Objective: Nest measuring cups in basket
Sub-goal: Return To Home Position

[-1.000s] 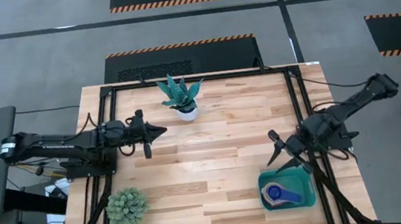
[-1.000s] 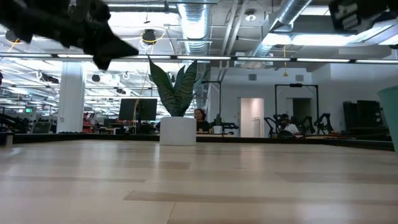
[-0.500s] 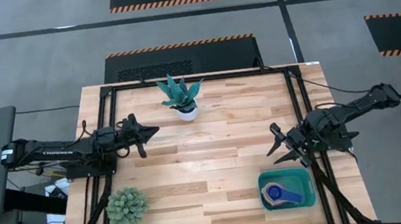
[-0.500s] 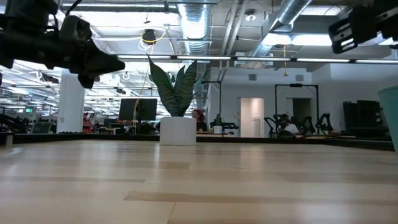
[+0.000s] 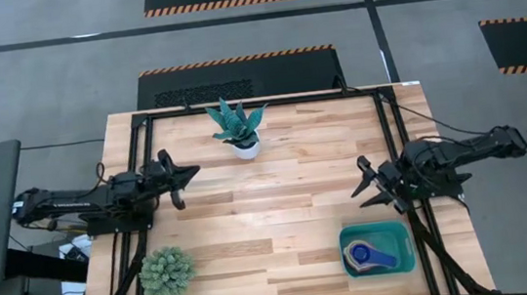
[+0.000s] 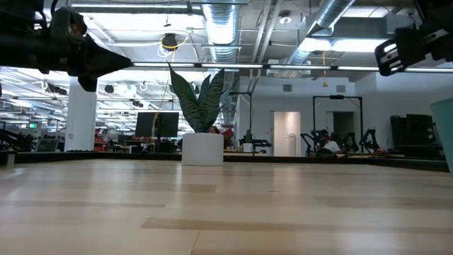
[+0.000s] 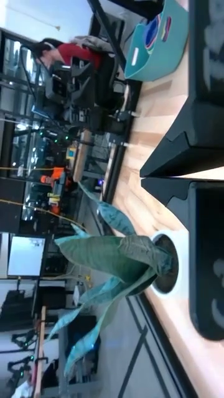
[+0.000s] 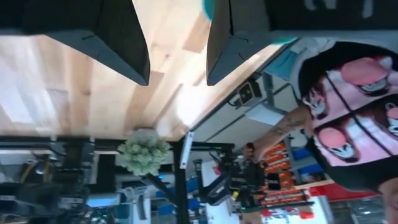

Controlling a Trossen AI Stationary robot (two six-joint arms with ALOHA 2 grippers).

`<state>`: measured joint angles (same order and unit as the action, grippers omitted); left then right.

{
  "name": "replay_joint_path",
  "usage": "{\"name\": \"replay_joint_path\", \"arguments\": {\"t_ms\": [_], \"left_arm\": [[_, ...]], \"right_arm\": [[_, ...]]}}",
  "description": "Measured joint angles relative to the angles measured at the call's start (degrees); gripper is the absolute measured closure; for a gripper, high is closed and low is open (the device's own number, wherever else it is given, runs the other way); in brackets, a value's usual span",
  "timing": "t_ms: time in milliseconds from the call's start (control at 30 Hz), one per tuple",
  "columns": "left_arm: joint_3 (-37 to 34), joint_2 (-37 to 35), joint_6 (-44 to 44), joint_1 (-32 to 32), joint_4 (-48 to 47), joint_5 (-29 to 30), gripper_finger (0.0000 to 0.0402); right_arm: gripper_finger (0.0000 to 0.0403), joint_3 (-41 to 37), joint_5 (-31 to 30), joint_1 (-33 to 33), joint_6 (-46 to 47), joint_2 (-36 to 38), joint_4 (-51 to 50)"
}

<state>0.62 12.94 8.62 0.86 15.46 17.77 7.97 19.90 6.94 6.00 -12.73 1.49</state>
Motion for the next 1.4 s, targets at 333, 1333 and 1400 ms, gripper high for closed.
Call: {"name": "replay_joint_path", "arguments": {"t_ms": [333, 1333, 1400], "left_arm": [[0.0, -8.2, 1.8, 0.0, -7.4, 0.6, 0.0402], [-0.2, -9.3, 1.4, -0.7, -10.9, 1.7, 0.0402], [-0.2, -9.3, 1.1, -0.7, -11.0, 1.7, 0.0402]], "right_arm": [[0.0218, -3.5, -2.4, -4.3, 0.0, 11.6, -4.8], [0.022, -7.6, -8.0, -4.6, 0.1, 12.6, 2.3], [0.0218, -7.6, -8.0, -4.6, 0.1, 12.6, 2.3]]}}
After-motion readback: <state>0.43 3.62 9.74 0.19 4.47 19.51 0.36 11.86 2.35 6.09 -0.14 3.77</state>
